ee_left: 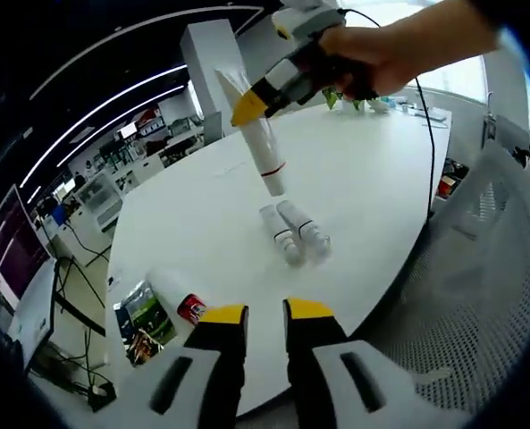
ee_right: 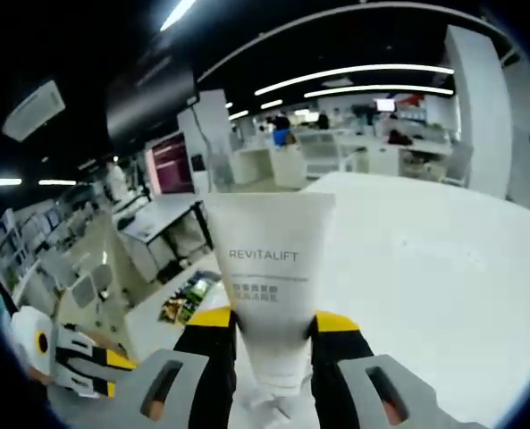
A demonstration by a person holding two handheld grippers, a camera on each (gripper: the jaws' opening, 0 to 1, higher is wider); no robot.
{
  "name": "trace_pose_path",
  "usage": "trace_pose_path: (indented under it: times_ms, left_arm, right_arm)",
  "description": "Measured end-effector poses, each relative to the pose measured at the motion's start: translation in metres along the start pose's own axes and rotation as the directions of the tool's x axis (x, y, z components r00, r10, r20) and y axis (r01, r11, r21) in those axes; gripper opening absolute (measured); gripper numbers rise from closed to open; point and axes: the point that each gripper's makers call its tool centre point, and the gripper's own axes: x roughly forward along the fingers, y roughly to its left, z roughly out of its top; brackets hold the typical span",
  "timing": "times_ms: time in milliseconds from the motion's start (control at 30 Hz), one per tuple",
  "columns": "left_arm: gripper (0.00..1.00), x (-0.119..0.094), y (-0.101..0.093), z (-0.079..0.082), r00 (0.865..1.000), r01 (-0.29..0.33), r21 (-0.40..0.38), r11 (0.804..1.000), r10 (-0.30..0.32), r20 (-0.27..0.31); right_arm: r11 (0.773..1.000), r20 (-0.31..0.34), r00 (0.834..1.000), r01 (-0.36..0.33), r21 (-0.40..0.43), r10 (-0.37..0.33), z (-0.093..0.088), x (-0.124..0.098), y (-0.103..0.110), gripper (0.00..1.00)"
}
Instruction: Arrange the skincare products in the storage area until every visible bottle or jar stands upright without overlapping.
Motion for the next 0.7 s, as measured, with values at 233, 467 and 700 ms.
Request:
trace_pose_path:
  times_ms: [233,467,700]
  left_arm:
    - [0.10,-0.001,-0.001,-0.001,1.000,0.004,0.003,1.000,-0.004,-0.006]
    - [0.09,0.000,0.001,-0.003,1.000,0.007,-0.037,0.999,-0.007,0.006]
    - [0.07,0.001,0.000,-0.009,1.000,0.003,-0.029,1.000,-0.003,-0.018]
  right_arm:
    - [0.998,0.003,0.998,0.056,-0.017,-0.056,0.006,0.022,-0.024,0.26]
    - [0.995,-0.015,0.995,0.102,-0.008,-0.102,0.007,0.043,-0.053,0.26]
    - [0.984,-0.033,0.984,0.174,0.049,-0.172,0.005,0.062,-0.086,0.27]
